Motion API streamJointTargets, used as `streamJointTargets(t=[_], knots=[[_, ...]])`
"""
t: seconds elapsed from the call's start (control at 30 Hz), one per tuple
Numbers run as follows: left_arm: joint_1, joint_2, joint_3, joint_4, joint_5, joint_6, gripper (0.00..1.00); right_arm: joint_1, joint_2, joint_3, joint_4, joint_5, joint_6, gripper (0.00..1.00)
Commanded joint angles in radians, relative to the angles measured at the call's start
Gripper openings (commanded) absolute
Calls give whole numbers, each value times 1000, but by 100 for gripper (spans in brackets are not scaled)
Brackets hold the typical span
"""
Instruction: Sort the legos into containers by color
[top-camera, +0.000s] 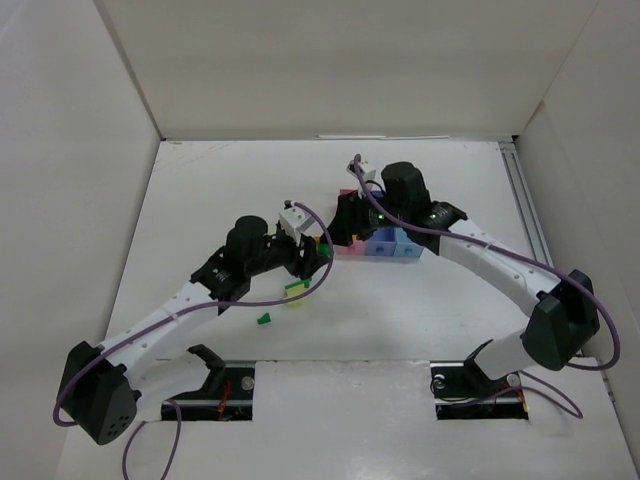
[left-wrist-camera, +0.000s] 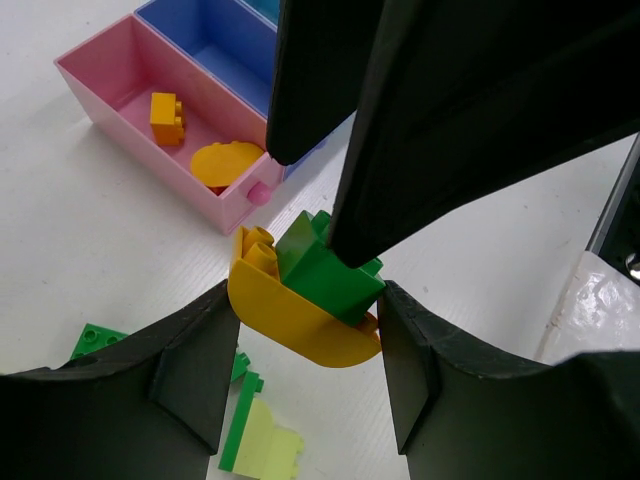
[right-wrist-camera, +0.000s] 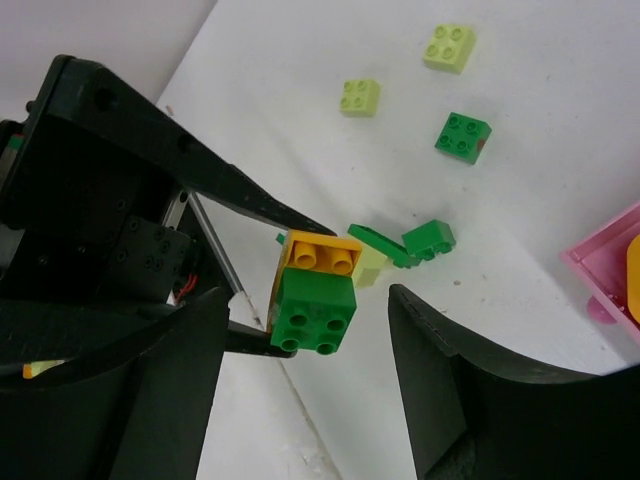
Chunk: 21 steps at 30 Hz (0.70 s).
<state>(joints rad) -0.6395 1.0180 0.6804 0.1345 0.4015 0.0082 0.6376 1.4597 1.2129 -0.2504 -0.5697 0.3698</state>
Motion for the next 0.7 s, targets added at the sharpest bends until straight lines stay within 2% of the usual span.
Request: streamJointTargets(t=[0.0,0.3,0.67], knots=[[1,-16,56,45,28,32,35,17,-12,-6,69,62,58,70],[1,-25,65,45,8,32,35,27,-12,-24,69,71,70,70],[1,-25,85,45,-52,22,35,36,-12,-42,69,-4,70,61]])
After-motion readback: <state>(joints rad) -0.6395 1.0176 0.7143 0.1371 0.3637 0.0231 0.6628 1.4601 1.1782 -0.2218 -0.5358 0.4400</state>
